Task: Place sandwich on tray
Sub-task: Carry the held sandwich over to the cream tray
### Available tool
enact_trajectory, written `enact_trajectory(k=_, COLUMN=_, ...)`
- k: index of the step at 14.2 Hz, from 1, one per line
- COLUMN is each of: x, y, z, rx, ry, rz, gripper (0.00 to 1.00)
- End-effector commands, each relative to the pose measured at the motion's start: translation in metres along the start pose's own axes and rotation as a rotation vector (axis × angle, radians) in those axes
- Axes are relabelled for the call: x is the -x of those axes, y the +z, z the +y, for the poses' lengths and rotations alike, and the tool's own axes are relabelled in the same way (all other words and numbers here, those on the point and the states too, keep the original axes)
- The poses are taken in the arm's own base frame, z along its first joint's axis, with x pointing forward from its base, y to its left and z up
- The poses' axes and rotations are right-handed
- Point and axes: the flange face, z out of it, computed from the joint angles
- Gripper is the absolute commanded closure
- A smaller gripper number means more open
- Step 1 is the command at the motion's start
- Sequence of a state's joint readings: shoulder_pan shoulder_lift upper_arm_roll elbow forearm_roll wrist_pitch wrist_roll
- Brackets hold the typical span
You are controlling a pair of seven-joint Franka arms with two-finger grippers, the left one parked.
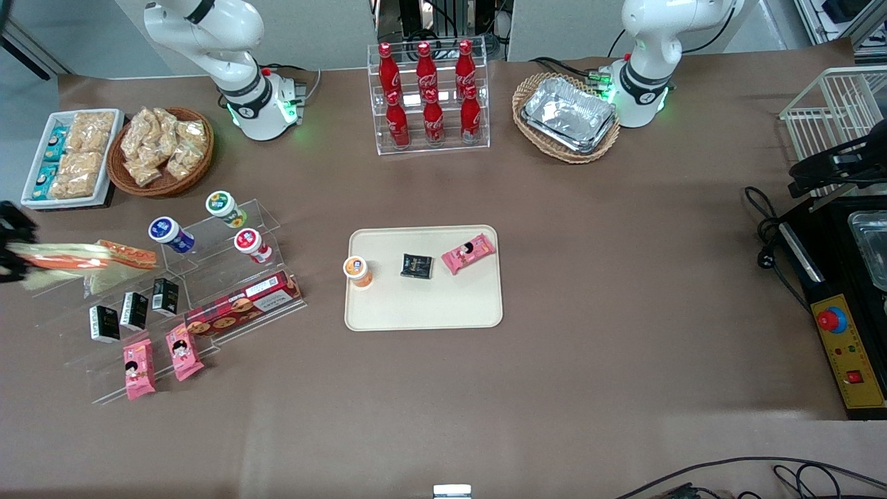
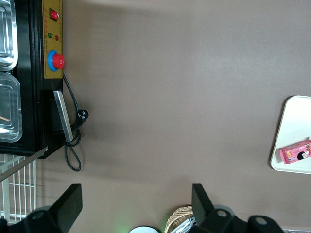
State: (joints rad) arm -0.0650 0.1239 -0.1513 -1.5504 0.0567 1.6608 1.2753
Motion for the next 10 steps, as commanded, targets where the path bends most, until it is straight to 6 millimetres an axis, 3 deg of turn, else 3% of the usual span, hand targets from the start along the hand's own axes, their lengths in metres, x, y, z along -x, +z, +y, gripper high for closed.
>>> enact_trajectory(k=1, x=0.102, y=0.001, z=-0.020, rx=0.022, ry=0.092, rz=0.021, gripper=1.00)
enact_trajectory(k=6, x=0.280, y=0.048, z=-0.041, rx=-0.001, ry=0.269, rz=0.060, gripper=1.00)
enact_trajectory(k=10, x=0.370, y=0.107, z=-0.051, rx=-0.034, ry=0.406, rz=0.011, gripper=1.00)
